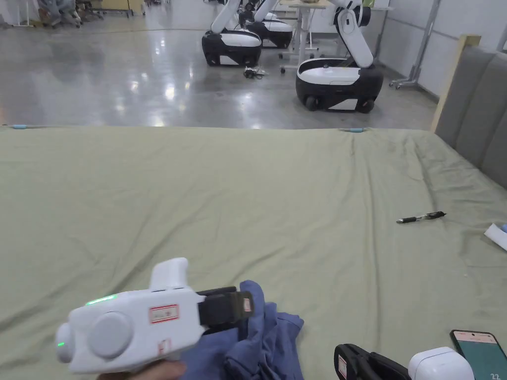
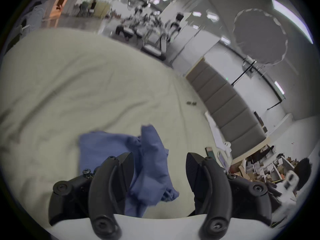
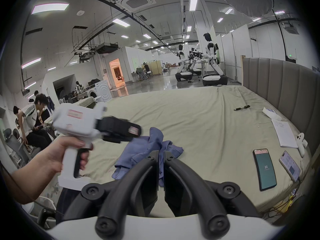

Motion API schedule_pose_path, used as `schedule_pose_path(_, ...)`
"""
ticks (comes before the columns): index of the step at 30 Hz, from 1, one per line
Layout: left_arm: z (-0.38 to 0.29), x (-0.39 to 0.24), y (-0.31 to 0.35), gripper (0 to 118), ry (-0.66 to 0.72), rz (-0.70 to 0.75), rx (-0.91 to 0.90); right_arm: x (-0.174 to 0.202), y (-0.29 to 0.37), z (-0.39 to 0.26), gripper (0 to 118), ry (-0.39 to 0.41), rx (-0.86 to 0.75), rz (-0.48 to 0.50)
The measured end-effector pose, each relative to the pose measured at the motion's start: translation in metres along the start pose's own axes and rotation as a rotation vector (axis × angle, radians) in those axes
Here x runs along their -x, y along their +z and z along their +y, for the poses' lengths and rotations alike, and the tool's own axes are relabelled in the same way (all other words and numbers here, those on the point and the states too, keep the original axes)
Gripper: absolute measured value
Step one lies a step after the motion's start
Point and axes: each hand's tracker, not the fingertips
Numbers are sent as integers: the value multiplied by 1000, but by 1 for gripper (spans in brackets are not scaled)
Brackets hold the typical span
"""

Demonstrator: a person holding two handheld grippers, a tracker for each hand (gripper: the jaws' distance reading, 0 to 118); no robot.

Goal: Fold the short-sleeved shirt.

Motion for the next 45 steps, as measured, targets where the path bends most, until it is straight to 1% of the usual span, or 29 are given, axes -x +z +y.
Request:
schedule_pose_path(1, 0, 10, 15, 63, 8, 6, -29, 0, -1, -1, 7, -11, 4, 6)
schedule_pose_path(3, -2, 24, 29, 60, 55, 87, -61, -1, -5, -3, 7, -20, 15, 11)
schedule_pose_path(4, -3, 33, 30, 57, 72, 129, -56, -1, -7, -3, 7, -20, 22, 10)
schedule_pose_path(5, -4, 40, 26, 52, 66, 120, -22, -1, -9, -3, 7, -21, 30, 11)
schedule_pose_path(7, -9, 44, 9, 13, 68, 98, 45, -1, -8, -3, 7, -25, 35, 17)
schedule_pose_path(9, -15, 40, -15, 12, 66, 58, 91, 0, -8, -2, 7, -30, 30, 21)
schedule_pose_path(11, -24, 25, -51, 12, 66, 0, 167, 0, -8, -1, 7, -33, 29, 16)
schedule_pose_path(14, -34, -6, -94, 12, 35, -70, 211, -4, -8, -1, 7, -28, 38, -2)
schedule_pose_path(16, -43, -16, -121, 12, 77, -166, 256, -9, -9, 0, 7, -28, 46, -18)
schedule_pose_path(18, -52, -20, -141, 12, 116, -144, 305, -14, -10, 1, 7, -35, 60, -28)
schedule_pose_path(20, -61, -15, -148, 12, 85, -116, 313, -18, -14, 3, 7, -42, 74, -34)
schedule_pose_path(23, -58, -6, -121, 12, 130, -133, 290, -19, -31, 9, 7, -53, 104, -20)
schedule_pose_path(26, -44, -3, -56, 12, 5, -160, 178, -17, -76, 9, 7, -100, 201, 27)
schedule_pose_path(27, -40, 3, -36, 12, -3, -135, 152, -17, -91, 7, 7, -122, 222, 57)
schedule_pose_path(28, -36, 12, -15, 20, -3, -103, 125, -19, -109, 3, 7, -149, 238, 96)
schedule_pose_path(29, -32, 22, 2, 34, -1, -77, 98, -20, -123, -1, 7, -173, 248, 101)
schedule_pose_path(30, -26, 36, 22, 61, 6, -38, 61, -23, -138, -6, 7, -197, 260, 112)
schedule_pose_path(31, -24, 52, 40, 79, 32, -15, 23, -27, -152, -11, 7, -224, 275, 136)
schedule_pose_path(32, -24, 69, 51, 90, 61, 1, 0, -30, -162, -16, 7, -246, 289, 149)
schedule_pose_path(34, -23, 110, 67, 92, 201, -21, -22, -40, -180, -28, 7, -313, 328, 162)
schedule_pose_path(35, -24, 123, 68, 92, 281, -38, -11, -44, -185, -33, 7, -329, 343, 158)
schedule_pose_path(36, -27, 139, 67, 92, 371, -81, -4, -49, -189, -40, 7, -324, 358, 115)
schedule_pose_path(37, -31, 149, 57, 91, 438, -186, 23, -52, -193, -45, 6, -279, 382, 18)
schedule_pose_path(38, -34, 145, 45, 91, 475, -229, 56, -55, -196, -50, 6, -236, 400, -35)
schedule_pose_path(39, -37, 146, 33, 92, 475, -242, 91, -58, -195, -52, 6, -262, 376, 14)
schedule_pose_path(40, -40, 141, 16, 92, 463, -226, 119, -59, -192, -52, 6, -323, 350, 48)
schedule_pose_path(41, -42, 138, 1, 91, 446, -211, 150, -58, -191, -50, 6, -343, 358, 38)
schedule_pose_path(43, -49, 144, -45, 90, 444, -205, 244, -55, -193, -48, 6, -305, 364, 32)
schedule_pose_path(45, -47, 134, -61, 89, 442, -239, 201, -53, -192, -46, 6, -283, 367, 31)
